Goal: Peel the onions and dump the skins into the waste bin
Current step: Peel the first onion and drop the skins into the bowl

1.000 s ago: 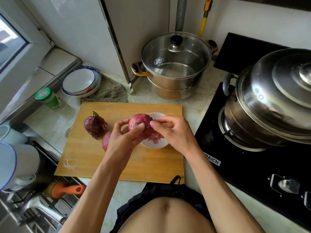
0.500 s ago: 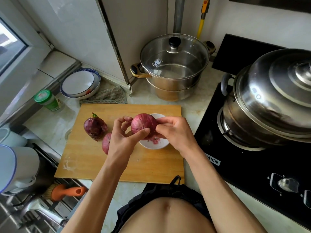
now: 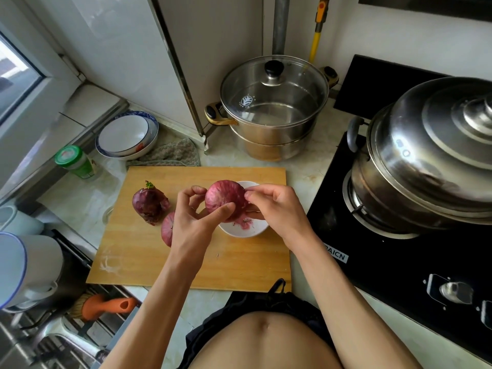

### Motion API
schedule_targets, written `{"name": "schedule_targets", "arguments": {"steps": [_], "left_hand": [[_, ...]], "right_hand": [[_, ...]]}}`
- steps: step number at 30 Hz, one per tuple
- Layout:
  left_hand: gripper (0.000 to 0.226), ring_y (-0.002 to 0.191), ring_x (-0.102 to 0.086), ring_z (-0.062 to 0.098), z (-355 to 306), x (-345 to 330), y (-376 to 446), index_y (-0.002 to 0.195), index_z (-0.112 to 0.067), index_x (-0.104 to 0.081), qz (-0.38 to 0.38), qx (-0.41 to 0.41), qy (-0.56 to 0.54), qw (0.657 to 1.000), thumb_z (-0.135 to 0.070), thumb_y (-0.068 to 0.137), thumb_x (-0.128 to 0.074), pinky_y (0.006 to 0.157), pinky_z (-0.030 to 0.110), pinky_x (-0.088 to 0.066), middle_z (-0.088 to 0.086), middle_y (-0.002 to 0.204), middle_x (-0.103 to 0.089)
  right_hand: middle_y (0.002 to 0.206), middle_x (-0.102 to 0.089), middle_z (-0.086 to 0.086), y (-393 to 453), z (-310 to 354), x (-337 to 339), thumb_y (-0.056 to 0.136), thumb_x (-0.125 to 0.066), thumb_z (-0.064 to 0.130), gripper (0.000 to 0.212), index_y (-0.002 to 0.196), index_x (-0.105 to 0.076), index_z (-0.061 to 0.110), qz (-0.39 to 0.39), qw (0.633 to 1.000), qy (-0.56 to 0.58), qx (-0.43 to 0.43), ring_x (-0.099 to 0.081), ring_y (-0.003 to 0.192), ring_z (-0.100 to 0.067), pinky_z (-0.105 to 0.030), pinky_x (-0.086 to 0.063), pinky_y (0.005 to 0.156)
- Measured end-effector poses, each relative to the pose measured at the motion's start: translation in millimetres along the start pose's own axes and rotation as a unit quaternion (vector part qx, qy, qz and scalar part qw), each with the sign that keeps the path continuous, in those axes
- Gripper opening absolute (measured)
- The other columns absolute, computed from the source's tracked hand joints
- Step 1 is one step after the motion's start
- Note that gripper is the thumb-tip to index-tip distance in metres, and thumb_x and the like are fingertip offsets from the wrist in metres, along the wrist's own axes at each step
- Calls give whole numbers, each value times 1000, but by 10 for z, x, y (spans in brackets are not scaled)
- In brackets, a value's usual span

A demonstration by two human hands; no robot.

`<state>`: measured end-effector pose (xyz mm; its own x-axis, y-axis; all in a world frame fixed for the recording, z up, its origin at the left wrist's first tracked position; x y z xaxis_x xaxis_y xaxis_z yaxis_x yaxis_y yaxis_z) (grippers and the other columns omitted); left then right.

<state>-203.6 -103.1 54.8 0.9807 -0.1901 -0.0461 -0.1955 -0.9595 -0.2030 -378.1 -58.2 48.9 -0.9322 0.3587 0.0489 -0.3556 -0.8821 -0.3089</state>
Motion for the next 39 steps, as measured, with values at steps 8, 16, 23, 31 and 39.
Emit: {"name": "schedule_targets", "arguments": {"steps": [8, 16, 23, 31, 39], "left_hand": [[55, 85, -76, 16, -165, -55, -82, 107, -20, -50, 0, -40, 20, 999, 10, 75, -82, 69, 20, -58, 12, 126, -62], [54, 90, -76, 18, -206, -99, -74, 107, -21, -50, 0, -45, 14, 999, 7, 74, -83, 70, 22, -58, 15, 128, -60], [54, 85, -76, 14, -217, -93, -81, 105, -22, -50, -4, -45, 7, 999, 4, 74, -84, 69, 20, -57, 15, 128, -60], [59, 100, -75, 26, -203, -87, -58, 105, -25, -51, -5, -62, 32, 998, 6, 71, -88, 72, 21, -57, 7, 125, -61], [52, 81, -75, 10, -207, -98, -91, 106, -19, -49, -7, -53, 19, 998, 9, 76, -82, 66, 18, -56, 13, 123, -60]], "right_hand": [[84, -78, -5, -22, 73, -8, 85, -64, 5, 26, 83, -75, 29, 12, 1000, -13, 3, -76, 82, -21, -45, -61, 86], [86, -78, -5, -72, 139, -4, 87, -62, 1, 31, 84, -74, 30, 36, 999, 6, 11, -76, 85, -21, -40, -60, 87], [87, -78, -2, -115, 200, -30, 83, -65, -4, 38, 82, -71, 33, 49, 998, 1, 41, -76, 83, -16, -35, -61, 84], [85, -78, -2, -61, 141, -49, 80, -66, 0, 32, 86, -74, 30, 23, 999, -22, 37, -76, 80, -15, -42, -61, 82], [76, -76, -3, -21, 113, 78, 84, -64, -1, 24, 85, -73, 21, -40, 998, -26, 36, -74, 71, -17, -29, -62, 70]]}}
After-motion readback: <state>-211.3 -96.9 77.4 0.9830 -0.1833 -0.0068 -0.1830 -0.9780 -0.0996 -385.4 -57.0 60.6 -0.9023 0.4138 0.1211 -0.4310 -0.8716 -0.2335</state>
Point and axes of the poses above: each hand's wrist, its own y-axis towards the middle knuckle, its own x-axis out of the back of the hand, z = x × y, the point moved 9 cm from there along y, towards the middle knuckle
